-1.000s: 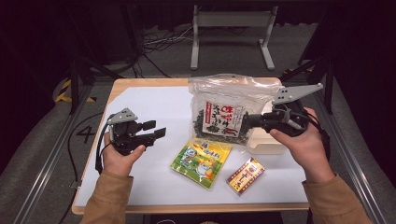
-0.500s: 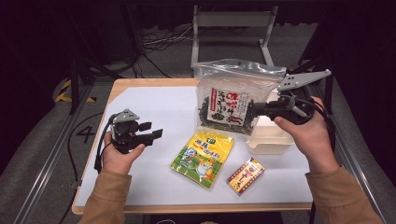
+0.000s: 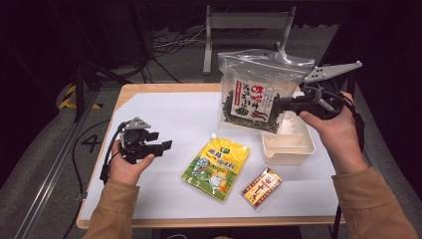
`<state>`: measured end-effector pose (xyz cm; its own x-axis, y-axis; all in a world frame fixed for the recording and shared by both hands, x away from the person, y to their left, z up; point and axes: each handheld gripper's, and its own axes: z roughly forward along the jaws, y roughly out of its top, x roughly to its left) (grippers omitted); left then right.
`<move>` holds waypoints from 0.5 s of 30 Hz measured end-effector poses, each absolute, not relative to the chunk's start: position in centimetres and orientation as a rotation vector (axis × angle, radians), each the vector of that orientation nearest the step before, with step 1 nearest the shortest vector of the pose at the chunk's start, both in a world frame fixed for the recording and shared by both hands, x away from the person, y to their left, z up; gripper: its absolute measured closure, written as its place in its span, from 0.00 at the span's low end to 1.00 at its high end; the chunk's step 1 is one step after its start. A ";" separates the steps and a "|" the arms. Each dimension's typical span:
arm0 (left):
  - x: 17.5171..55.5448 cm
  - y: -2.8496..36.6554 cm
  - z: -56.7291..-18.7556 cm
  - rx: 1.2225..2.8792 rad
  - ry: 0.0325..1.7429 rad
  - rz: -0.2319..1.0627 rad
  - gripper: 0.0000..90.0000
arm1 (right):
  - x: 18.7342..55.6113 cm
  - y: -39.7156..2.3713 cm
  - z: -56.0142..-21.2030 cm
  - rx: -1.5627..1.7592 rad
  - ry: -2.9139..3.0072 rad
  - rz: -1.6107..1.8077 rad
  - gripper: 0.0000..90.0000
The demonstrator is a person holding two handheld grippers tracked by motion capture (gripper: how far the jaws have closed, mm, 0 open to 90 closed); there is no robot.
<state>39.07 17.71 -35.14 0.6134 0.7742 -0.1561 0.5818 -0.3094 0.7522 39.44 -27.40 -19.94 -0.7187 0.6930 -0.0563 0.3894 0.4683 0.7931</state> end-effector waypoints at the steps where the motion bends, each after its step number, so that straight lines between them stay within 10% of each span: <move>1: 39.1 17.7 -35.2 2.026 1.070 0.296 0.43 | 39.6 -27.6 -19.9 0.921 2.344 1.127 0.93; 15: 39.9 17.5 -36.0 2.063 1.103 0.263 0.41 | 41.3 -30.3 -19.8 0.997 2.273 1.073 0.93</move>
